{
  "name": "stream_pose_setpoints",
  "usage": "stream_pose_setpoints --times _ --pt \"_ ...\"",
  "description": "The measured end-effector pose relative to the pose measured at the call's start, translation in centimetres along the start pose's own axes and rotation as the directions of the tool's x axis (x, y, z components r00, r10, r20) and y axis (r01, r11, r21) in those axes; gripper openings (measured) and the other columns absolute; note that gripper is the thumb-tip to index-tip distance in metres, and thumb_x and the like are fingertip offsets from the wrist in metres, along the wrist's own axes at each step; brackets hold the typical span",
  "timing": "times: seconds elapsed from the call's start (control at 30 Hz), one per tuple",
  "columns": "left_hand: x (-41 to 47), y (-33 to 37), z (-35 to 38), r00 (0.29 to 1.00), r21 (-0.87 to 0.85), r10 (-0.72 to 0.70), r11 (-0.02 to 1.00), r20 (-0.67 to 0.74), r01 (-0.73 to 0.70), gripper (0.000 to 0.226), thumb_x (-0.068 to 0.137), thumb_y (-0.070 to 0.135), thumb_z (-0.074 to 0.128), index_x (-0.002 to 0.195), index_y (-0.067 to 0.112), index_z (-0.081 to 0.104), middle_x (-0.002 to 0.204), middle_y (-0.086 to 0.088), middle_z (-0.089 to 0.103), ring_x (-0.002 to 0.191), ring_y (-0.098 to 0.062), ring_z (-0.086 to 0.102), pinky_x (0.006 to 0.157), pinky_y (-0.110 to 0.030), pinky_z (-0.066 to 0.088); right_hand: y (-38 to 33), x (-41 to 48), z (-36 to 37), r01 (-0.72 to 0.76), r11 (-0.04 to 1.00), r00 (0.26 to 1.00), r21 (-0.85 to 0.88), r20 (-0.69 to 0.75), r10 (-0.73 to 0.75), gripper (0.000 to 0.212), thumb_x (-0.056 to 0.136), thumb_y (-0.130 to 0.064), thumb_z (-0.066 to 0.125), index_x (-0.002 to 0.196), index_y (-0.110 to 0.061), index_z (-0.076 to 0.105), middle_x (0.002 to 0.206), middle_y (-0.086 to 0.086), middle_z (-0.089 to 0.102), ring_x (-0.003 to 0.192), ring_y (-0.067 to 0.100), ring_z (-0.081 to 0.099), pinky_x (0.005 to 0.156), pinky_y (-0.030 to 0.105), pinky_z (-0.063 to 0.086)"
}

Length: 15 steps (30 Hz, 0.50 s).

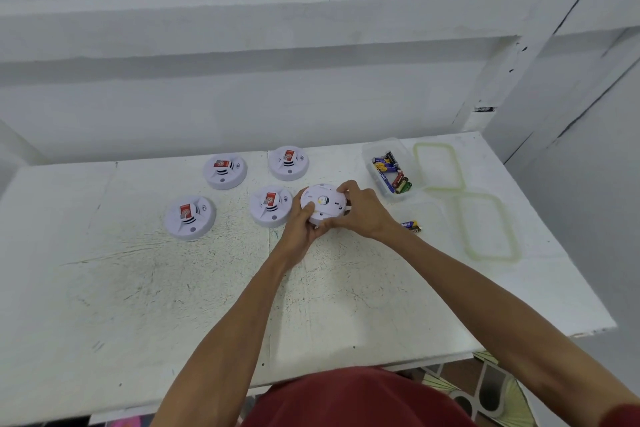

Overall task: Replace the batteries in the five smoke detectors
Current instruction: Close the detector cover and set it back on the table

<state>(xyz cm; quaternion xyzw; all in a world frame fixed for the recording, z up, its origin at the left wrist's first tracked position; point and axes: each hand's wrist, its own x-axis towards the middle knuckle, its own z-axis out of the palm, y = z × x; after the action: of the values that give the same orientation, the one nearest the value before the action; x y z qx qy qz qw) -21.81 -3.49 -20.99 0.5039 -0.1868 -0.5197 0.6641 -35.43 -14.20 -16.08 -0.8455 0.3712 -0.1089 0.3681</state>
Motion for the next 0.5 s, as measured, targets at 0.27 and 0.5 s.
stream_pose_setpoints --times 0.27,0.5 --pt "0.1 0.1 0.1 0.999 0.061 0.023 0.998 -0.047 -0.020 0.036 0.113 0.026 0.042 0.148 0.026 0.044 0.147 -0.010 0.059 0.123 -0.031 0.067 0.087 -0.043 0.063 -0.1 -0.3 1.0 -0.041 0.998 0.999 0.042 -0.033 0.042 0.085 0.062 -0.057 0.086 0.125 -0.018 0.044 0.113 0.008 0.064 0.095 0.020 0.064 0.072 0.038 0.061" --pt "0.1 0.2 0.6 0.998 0.051 -0.026 0.998 -0.061 0.029 0.050 0.110 0.049 0.037 0.149 0.021 0.052 0.139 -0.010 0.068 0.127 -0.029 0.065 0.099 -0.050 0.057 -1.7 -0.9 1.6 0.281 0.906 0.955 -0.315 0.001 -0.296 0.063 0.089 -0.039 0.070 0.143 -0.014 0.049 0.152 0.011 0.043 0.135 0.029 0.043 0.102 0.045 0.049"
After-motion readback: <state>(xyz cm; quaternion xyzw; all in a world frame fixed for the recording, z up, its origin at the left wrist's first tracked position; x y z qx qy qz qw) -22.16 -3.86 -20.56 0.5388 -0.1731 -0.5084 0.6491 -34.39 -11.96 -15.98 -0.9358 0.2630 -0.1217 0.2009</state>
